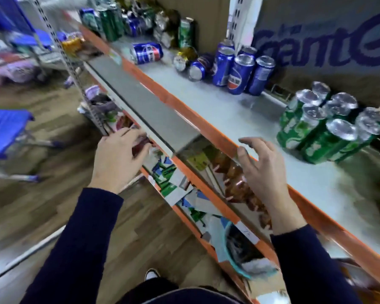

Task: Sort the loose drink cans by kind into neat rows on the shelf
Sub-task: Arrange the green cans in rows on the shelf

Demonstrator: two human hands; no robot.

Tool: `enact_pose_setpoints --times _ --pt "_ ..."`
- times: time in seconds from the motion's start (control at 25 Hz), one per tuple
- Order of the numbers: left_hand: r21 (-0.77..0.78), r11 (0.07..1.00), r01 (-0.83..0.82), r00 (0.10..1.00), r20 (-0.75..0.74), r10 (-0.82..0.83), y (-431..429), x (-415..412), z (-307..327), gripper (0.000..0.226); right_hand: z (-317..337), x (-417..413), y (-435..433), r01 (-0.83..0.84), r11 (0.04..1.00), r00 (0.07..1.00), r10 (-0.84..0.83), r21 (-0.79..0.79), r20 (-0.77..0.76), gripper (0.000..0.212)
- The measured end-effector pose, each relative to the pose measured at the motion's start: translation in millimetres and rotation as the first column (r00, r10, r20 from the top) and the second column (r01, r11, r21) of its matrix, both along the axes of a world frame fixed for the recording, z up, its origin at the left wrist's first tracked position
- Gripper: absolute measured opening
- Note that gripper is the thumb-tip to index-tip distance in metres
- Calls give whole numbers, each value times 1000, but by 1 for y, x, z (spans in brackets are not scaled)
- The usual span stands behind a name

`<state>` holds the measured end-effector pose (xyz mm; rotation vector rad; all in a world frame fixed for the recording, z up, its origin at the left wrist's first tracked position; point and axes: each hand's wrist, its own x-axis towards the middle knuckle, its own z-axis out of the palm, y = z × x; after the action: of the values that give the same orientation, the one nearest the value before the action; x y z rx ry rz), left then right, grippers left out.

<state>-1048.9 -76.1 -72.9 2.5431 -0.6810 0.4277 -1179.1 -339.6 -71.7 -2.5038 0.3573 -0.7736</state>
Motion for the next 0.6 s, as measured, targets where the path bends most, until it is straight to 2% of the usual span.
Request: enact_pose_setpoints --times 0.24,0.36,0.6 --pt "-62 996 -56 995 -81 51 71 74 -5 22 -8 90 60 -27 999 998 28 32 -49 19" --pt "-83 995 -57 991 -127 46 71 110 -13 21 -14 134 68 -26 998 995 30 49 -92 21" --pt "-76 997 5 993 -118 -14 43 206 -14 21 -21 246 55 -39 994 999 42 107 -24 20"
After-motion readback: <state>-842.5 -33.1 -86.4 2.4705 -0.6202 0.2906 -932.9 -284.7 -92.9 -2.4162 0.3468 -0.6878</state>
